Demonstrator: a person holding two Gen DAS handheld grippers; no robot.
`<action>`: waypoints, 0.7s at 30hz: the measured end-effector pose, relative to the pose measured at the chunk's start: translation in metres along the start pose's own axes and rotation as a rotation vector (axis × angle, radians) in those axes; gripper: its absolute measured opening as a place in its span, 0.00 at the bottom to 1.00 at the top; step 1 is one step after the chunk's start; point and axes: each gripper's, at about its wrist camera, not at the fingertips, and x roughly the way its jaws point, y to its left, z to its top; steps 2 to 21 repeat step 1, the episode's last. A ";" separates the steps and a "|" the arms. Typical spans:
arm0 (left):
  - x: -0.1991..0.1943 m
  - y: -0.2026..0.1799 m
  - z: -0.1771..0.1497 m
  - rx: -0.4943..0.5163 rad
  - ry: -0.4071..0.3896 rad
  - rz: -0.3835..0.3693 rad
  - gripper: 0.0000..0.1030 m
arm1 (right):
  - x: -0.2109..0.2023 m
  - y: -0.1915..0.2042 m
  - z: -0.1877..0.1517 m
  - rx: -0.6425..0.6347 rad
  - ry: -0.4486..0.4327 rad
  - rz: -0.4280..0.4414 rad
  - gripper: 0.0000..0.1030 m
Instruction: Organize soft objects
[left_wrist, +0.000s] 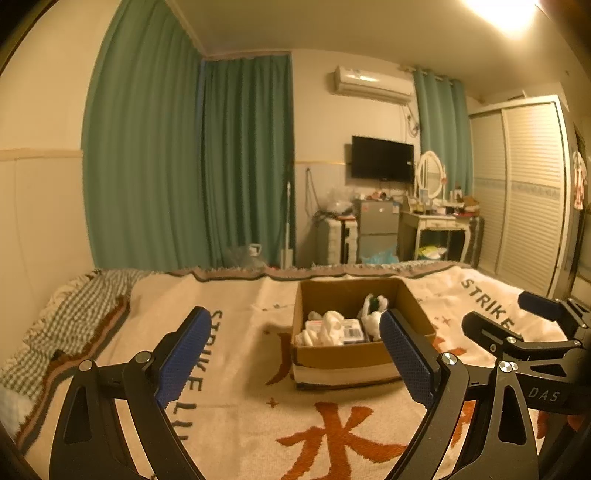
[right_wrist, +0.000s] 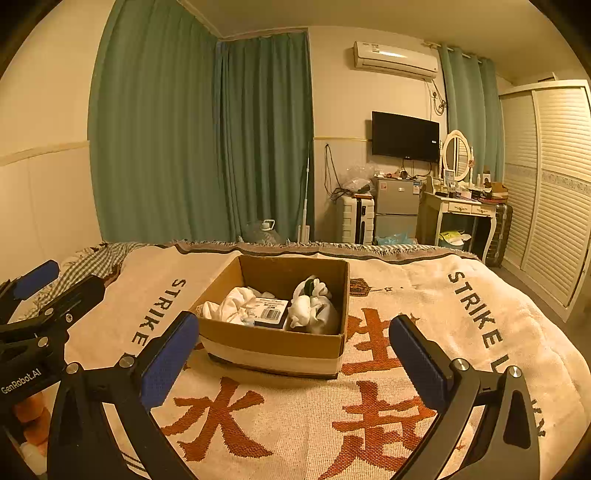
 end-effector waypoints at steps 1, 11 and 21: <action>-0.001 -0.001 0.000 0.002 -0.001 -0.001 0.91 | 0.000 0.000 0.000 -0.001 0.000 -0.002 1.00; -0.001 -0.001 0.000 0.002 -0.001 -0.001 0.91 | 0.000 0.000 0.000 -0.001 0.000 -0.002 1.00; -0.001 -0.001 0.000 0.002 -0.001 -0.001 0.91 | 0.000 0.000 0.000 -0.001 0.000 -0.002 1.00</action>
